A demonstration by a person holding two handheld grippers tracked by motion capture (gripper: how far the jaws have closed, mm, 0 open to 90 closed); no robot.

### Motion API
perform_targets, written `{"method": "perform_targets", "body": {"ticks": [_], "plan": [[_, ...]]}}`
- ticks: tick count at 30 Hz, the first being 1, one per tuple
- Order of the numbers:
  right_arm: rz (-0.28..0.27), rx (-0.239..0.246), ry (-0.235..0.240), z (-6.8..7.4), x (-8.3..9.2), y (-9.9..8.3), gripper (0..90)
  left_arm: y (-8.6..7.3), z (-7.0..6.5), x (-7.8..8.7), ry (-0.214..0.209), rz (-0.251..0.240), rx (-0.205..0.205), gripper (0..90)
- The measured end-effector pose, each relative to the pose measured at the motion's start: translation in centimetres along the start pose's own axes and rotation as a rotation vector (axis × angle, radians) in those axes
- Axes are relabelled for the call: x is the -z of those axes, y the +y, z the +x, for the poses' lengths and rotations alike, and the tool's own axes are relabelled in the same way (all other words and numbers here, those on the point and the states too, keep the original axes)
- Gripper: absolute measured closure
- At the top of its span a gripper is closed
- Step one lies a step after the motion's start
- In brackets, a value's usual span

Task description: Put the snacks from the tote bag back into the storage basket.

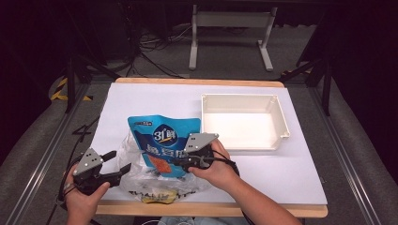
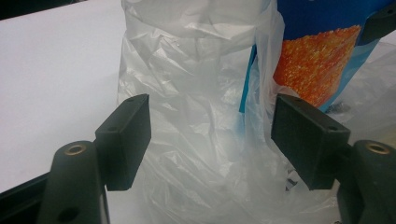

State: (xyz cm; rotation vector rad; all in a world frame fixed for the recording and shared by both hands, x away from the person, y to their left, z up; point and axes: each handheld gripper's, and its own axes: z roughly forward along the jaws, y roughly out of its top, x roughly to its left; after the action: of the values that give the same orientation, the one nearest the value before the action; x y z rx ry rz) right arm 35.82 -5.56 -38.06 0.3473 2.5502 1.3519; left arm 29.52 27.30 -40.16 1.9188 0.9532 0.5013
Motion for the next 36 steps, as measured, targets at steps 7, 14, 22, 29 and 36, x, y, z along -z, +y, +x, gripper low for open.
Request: {"method": "perform_targets", "body": {"ticks": [7,14,22,29,36], "plan": [[0.001,-0.004,0.01,-0.1,0.0,-0.1,55.1,0.0,0.0,0.0,0.0,-0.002,0.002,29.9],[0.001,0.015,-0.003,0.2,0.0,0.0,56.2,0.0,0.0,0.0,0.0,-0.003,0.004,29.8],[0.01,0.034,-0.005,0.6,0.4,0.8,57.0,0.0,0.1,0.0,-0.002,-0.004,0.008,29.8],[-0.012,0.048,-0.013,0.7,1.6,2.3,56.9,0.0,0.1,0.1,-0.001,-0.008,0.005,29.8],[-0.045,0.057,-0.025,0.4,3.2,4.0,56.8,0.0,0.1,0.1,0.0,-0.008,0.005,29.8]]}}
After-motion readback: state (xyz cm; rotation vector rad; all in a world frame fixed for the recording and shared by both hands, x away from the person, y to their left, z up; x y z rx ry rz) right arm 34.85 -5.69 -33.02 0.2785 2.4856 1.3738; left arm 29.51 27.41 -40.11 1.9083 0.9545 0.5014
